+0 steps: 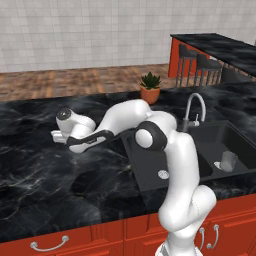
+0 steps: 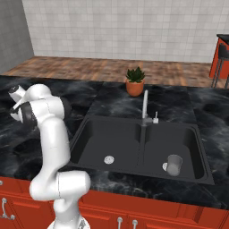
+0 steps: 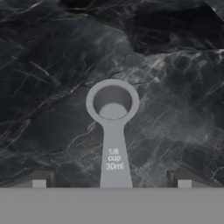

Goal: Move any existing items from the left basin to the right basin for drying. Then move the measuring cup from the counter to the left basin of the sink for washing.

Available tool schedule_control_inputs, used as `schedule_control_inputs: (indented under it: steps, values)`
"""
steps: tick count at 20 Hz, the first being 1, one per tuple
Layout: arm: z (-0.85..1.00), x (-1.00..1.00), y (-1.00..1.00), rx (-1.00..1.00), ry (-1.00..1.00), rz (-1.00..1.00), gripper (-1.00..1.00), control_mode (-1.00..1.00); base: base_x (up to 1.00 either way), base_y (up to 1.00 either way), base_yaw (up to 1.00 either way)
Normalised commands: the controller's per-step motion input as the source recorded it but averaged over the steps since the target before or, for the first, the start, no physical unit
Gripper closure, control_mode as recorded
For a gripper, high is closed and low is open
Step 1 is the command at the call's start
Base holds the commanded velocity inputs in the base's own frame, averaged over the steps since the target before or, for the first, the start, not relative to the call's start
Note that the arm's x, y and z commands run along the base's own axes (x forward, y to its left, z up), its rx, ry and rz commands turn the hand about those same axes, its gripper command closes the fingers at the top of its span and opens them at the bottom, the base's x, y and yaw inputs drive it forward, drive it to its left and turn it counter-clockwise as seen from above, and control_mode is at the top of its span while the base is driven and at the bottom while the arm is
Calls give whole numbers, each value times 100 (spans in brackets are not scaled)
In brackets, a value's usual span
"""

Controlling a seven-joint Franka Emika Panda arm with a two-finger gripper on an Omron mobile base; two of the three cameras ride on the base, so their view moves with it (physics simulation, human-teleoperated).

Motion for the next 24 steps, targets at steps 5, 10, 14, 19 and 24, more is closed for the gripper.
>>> schedule_control_inputs:
  steps: [5,10,14,19,24]
  values:
    - [-12,10,0,0,0,0,-100,-100,0,0,0]
    - [-13,7,0,0,0,0,-100,-100,0,0,0]
    - [-15,18,0,0,0,0,-100,-100,0,0,0]
    - [-9,16,0,1,0,0,-100,-100,0,0,0]
    - [-10,12,0,2,0,0,-100,-100,0,0,0]
